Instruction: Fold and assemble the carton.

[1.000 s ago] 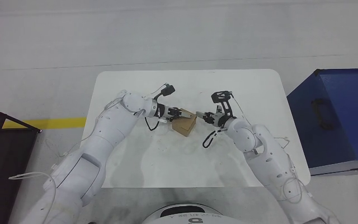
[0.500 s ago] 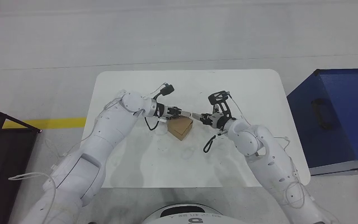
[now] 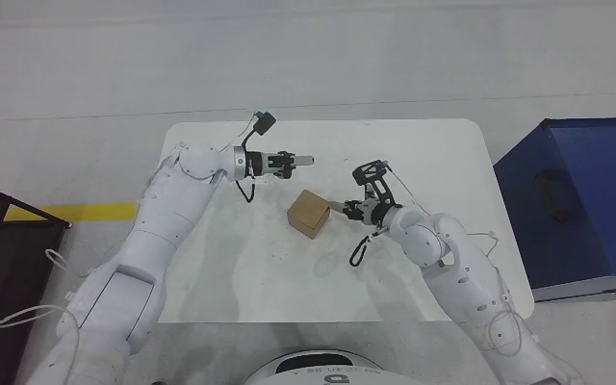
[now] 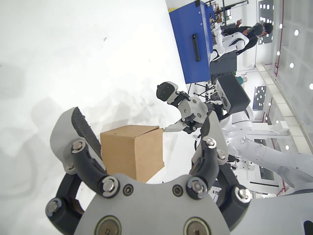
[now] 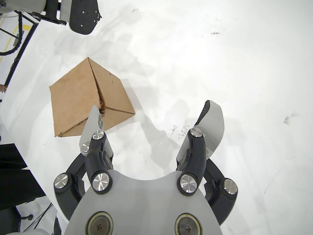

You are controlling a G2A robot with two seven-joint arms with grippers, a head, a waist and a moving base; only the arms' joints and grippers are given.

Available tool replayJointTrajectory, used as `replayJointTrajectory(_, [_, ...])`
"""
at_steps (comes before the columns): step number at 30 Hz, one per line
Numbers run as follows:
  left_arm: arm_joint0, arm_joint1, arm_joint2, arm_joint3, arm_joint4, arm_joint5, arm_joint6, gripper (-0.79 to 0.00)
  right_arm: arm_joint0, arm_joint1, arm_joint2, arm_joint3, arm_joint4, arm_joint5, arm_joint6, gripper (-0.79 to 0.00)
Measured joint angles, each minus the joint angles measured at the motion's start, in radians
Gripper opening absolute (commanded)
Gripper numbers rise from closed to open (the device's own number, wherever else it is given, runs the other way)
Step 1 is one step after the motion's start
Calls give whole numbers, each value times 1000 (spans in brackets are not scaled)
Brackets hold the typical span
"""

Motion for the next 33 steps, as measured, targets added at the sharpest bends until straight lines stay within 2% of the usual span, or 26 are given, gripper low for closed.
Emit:
replayJointTrajectory(2, [17, 11, -22, -45, 0, 9, -2, 0, -9, 1, 7, -11, 8, -8, -8, -99])
replayJointTrajectory(4, [43, 23, -48, -101, -4, 20, -5, 0, -16, 2, 12, -19, 17, -11, -19, -172])
replayJointTrajectory(5, [55, 29, -59, -126, -7, 26, -7, 0, -18, 1, 13, -21, 23, -11, -26, -280])
replayJointTrajectory(6, [72, 36, -75, -160, -13, 33, -10, 0, -20, 1, 14, -25, 36, -13, -37, -453])
replayJointTrajectory(7, [86, 41, -88, -184, -16, 39, -11, 0, -20, 0, 15, -29, 51, -20, -46, -785])
replayJointTrajectory(14, [185, 73, -183, -325, -93, 66, -13, 0, 0, -7, -1, -33, 217, -152, -76, -785])
replayJointTrajectory(18, [227, 82, -226, -357, -176, 69, -5, 0, 60, -20, -60, 41, 236, -161, -74, -785])
replayJointTrajectory(24, [227, 82, -227, -358, -178, 69, -5, 0, 114, -30, -109, 97, 228, -151, -58, -785])
replayJointTrajectory(33, [227, 82, -227, -358, -178, 69, -5, 0, 129, -31, -123, 102, 198, -121, -32, -785])
